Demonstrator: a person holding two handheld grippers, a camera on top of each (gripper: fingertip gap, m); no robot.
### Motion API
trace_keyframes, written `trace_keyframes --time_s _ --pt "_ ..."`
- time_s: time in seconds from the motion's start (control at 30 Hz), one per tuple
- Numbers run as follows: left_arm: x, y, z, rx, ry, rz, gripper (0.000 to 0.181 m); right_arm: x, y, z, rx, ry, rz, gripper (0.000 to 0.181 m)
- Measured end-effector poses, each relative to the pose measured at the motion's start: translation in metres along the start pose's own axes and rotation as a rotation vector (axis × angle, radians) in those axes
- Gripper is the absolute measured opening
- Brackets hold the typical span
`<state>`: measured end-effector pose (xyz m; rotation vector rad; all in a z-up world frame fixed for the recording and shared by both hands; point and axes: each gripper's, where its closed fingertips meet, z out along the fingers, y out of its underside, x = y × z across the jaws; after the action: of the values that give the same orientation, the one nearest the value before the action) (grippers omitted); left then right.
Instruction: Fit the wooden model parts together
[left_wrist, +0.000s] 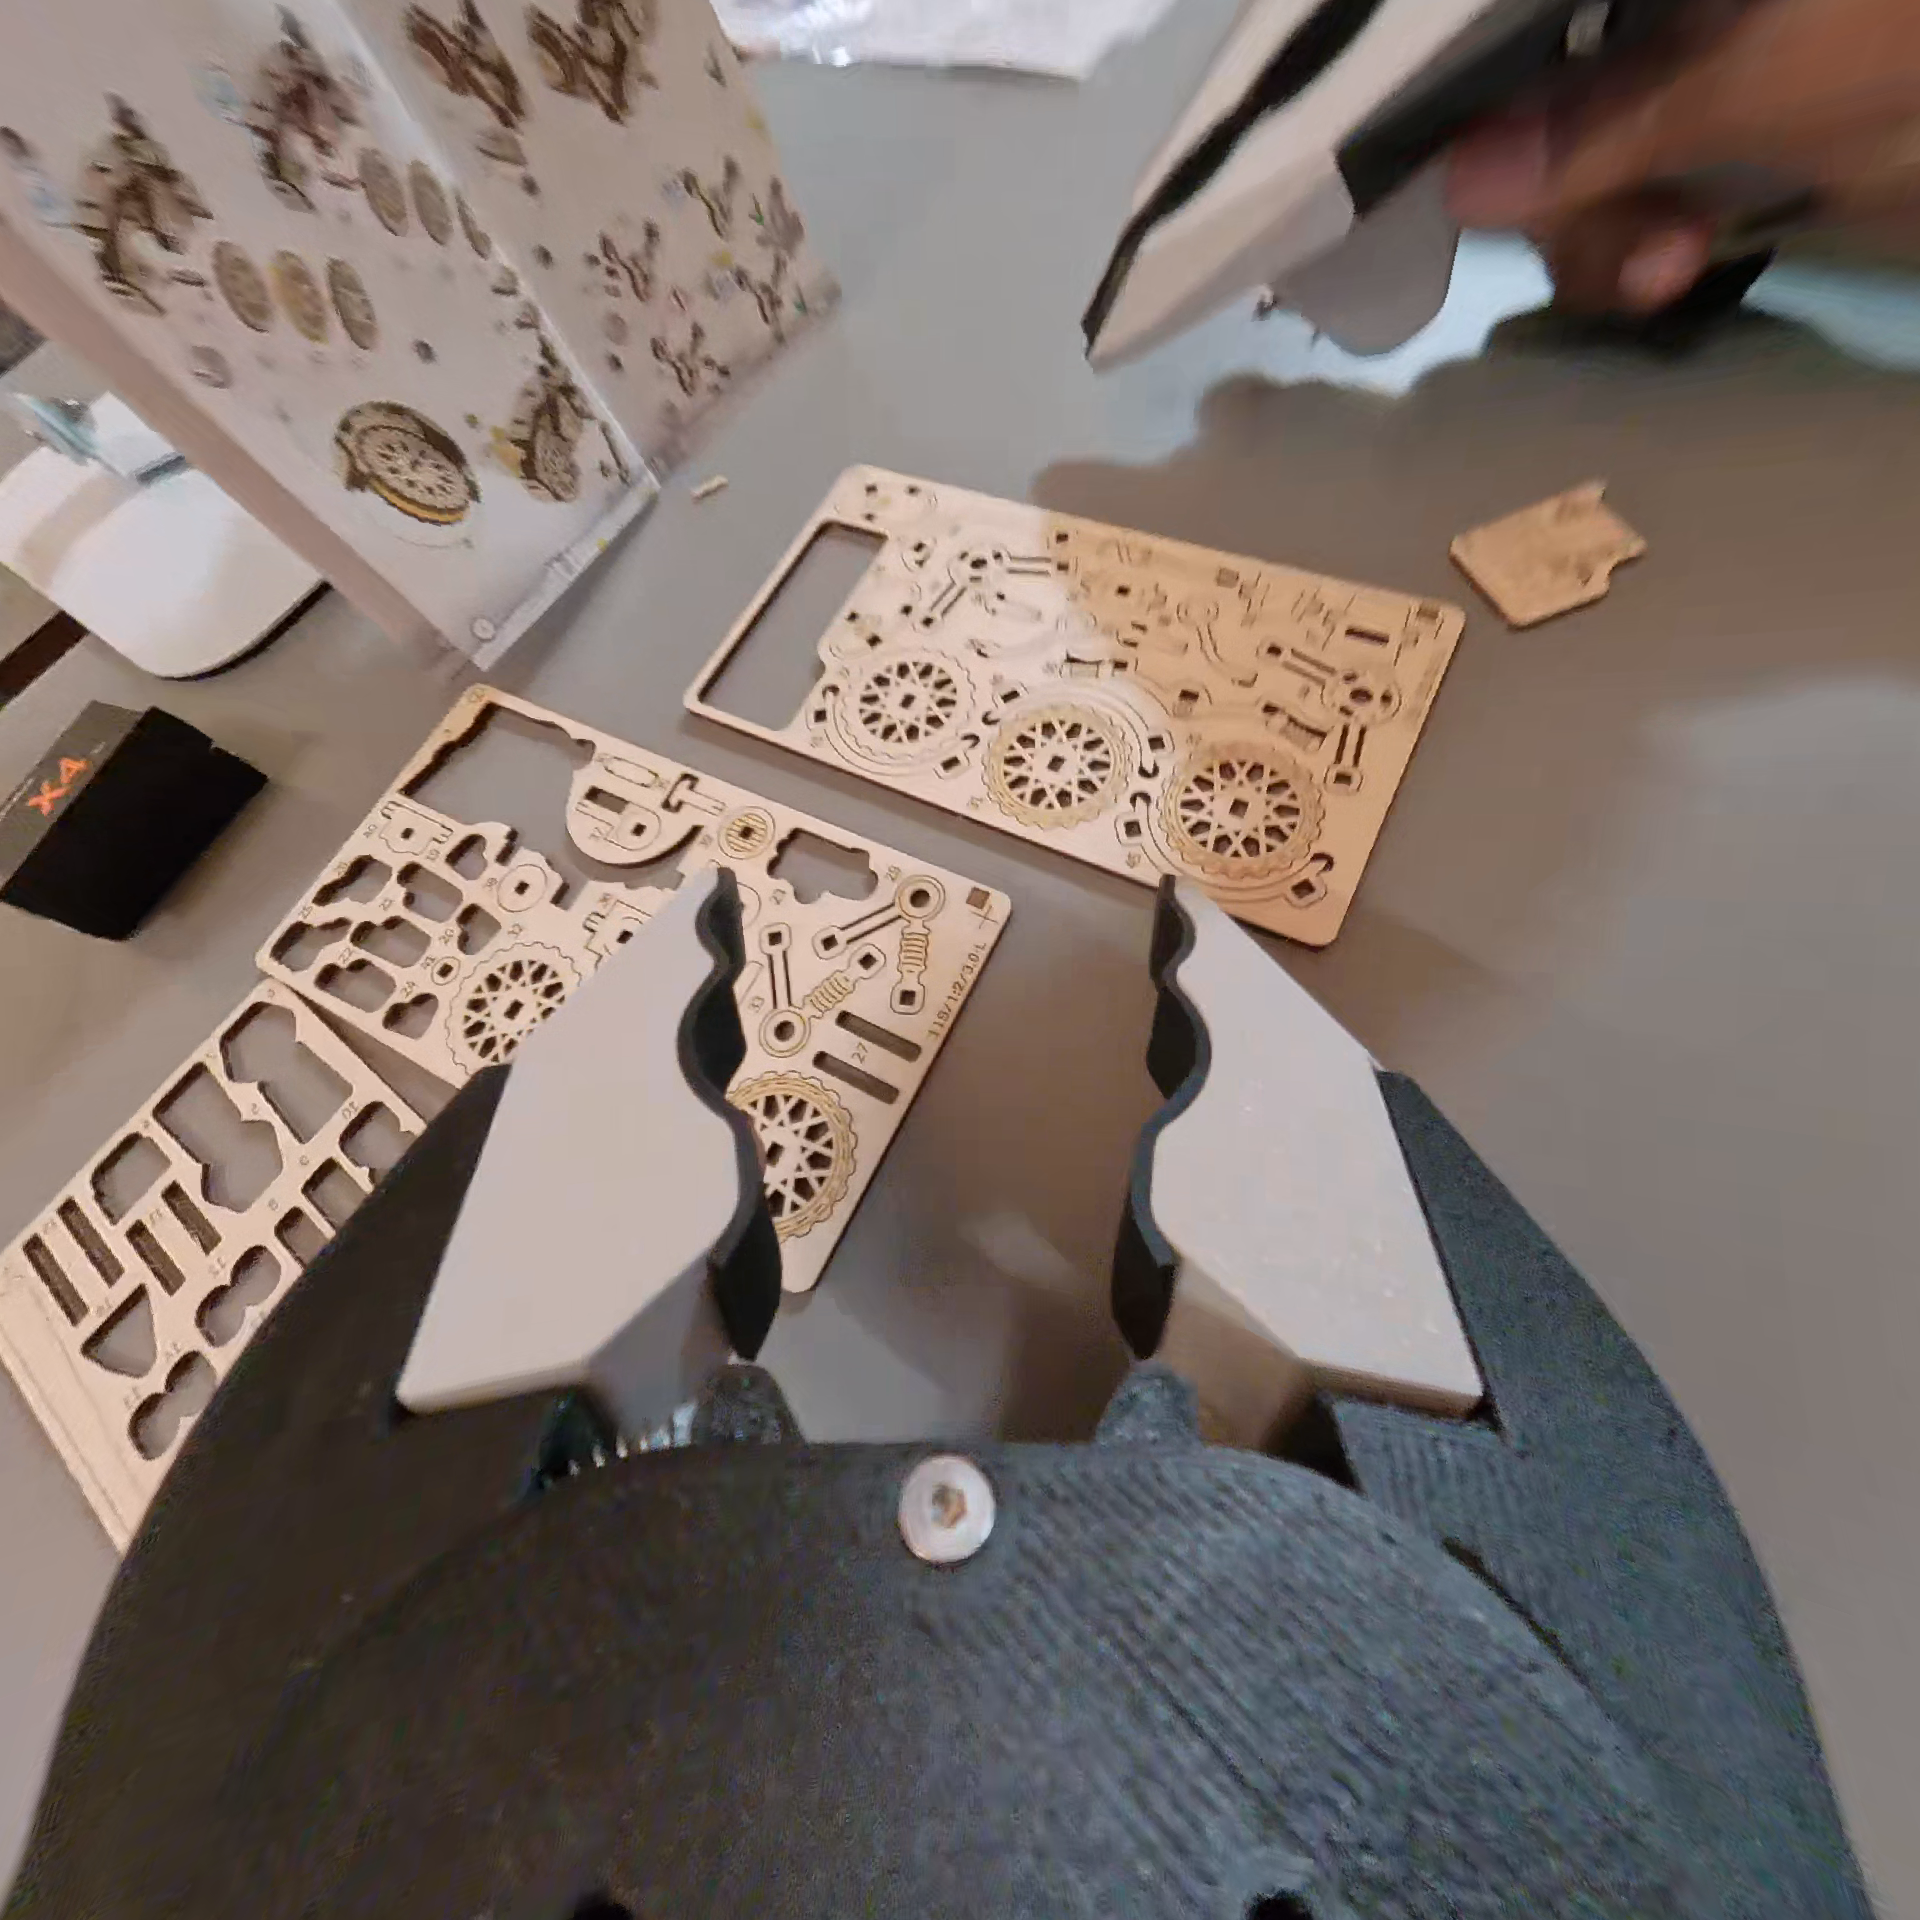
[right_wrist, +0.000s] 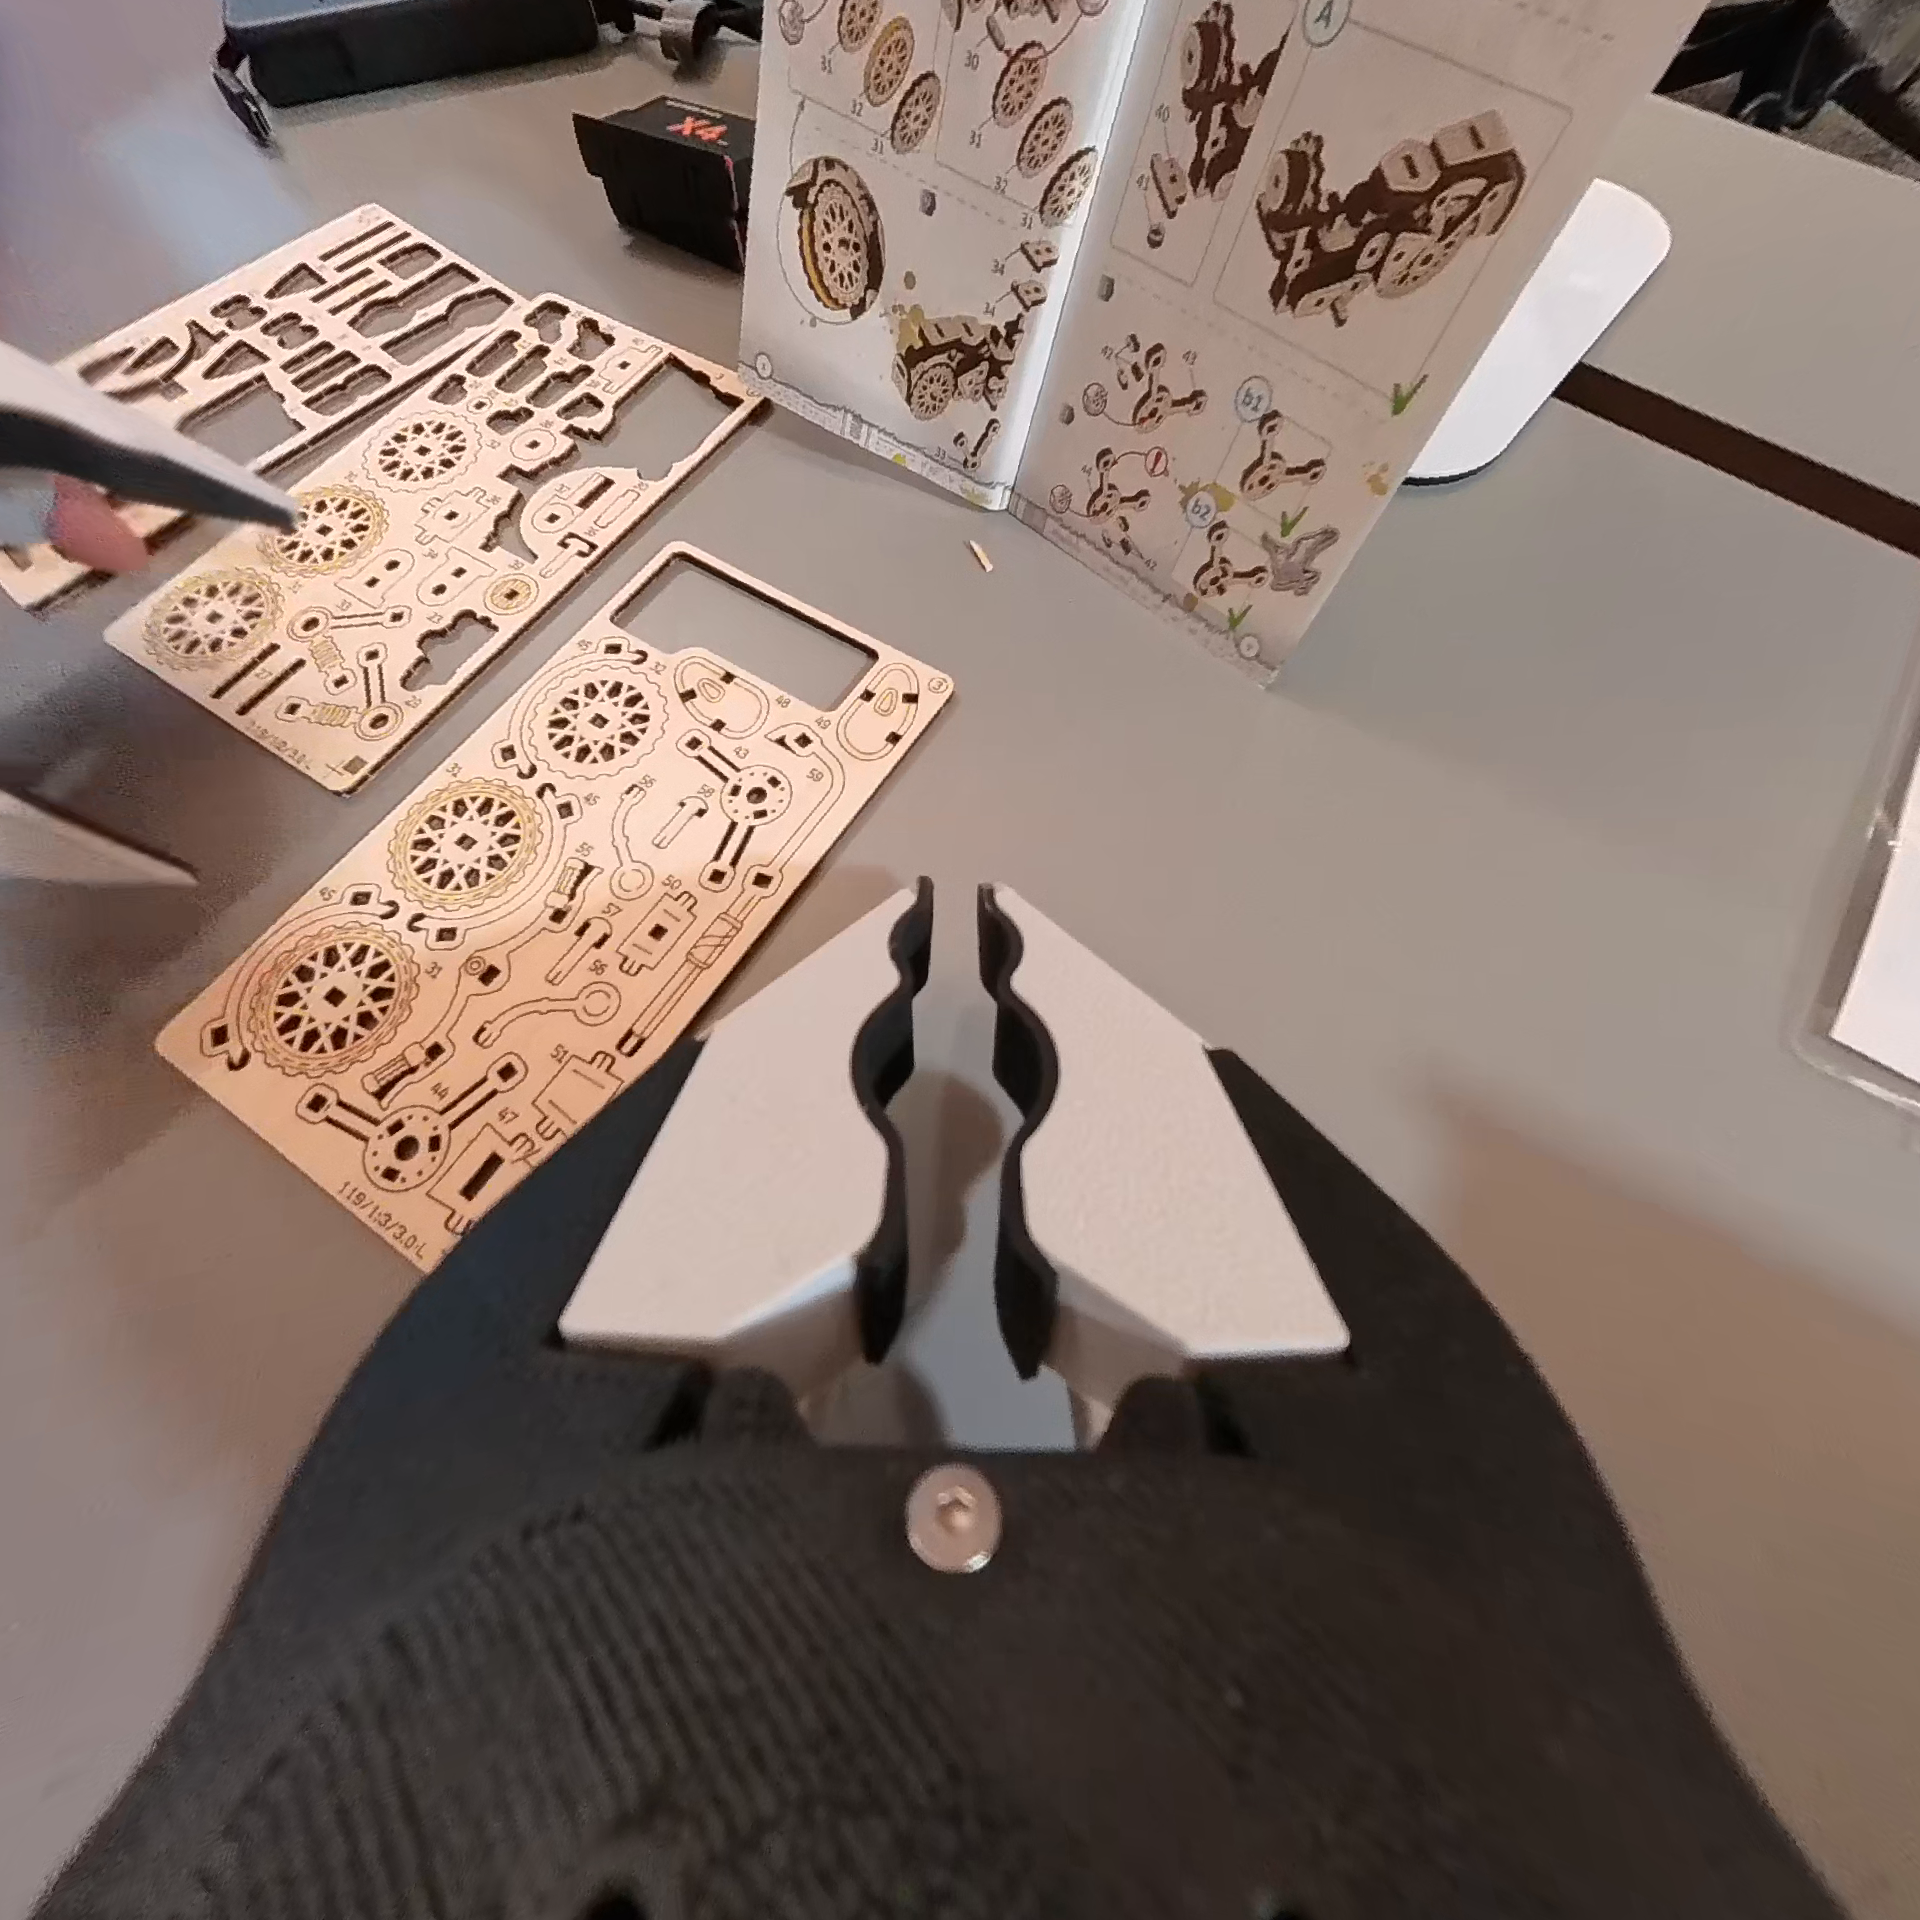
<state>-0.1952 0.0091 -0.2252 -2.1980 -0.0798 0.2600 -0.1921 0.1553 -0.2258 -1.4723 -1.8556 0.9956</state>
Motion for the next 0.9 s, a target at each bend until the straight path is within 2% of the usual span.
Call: trace_keyframes --time_s 0.13,0.2,0.33,0.43,0.5,0.53,0.63,0.7,0.73,0.83,0.9 --pt "0.007 0.011 0.013 -0.106 0.010 0.050 0.066 -0.001 0.000 0.000 0.000 -0.007 -0.003 0.006" --pt "0.010 0.008 0.017 -0.110 0.051 0.026 0.041 -0.001 0.001 0.001 -0.006 -0.008 -0.003 0.006" --pt "0.008 0.008 0.024 -0.137 0.105 -0.060 0.041 -0.001 0.002 0.002 -0.015 -0.007 -0.005 0.007" --pt "0.008 0.010 0.022 -0.139 0.099 -0.075 0.034 -0.001 0.002 0.002 -0.017 -0.003 -0.007 0.007" --pt "0.015 0.011 0.018 -0.146 0.122 -0.044 0.003 -0.001 0.002 0.002 -0.019 0.000 -0.010 0.007" --pt "0.021 0.013 0.016 -0.163 0.154 -0.031 0.000 -0.001 0.002 0.002 -0.019 0.001 -0.011 0.007" --pt "0.042 0.014 0.007 -0.194 0.272 -0.034 0.000 -0.001 0.002 0.001 -0.013 0.005 -0.017 0.007" --pt "0.039 0.015 0.006 -0.208 0.237 -0.009 0.000 -0.001 0.001 0.001 -0.009 0.005 -0.019 0.007" --pt "0.033 0.014 0.007 -0.202 0.185 0.004 0.006 -0.001 0.001 0.001 -0.008 0.005 -0.020 0.007" --pt "0.013 0.010 0.012 -0.185 0.048 -0.024 0.045 -0.002 0.001 0.001 -0.010 0.004 -0.025 0.007" --pt "0.006 0.012 0.017 -0.189 0.003 -0.050 0.059 -0.002 0.002 0.001 -0.012 0.004 -0.028 0.007"
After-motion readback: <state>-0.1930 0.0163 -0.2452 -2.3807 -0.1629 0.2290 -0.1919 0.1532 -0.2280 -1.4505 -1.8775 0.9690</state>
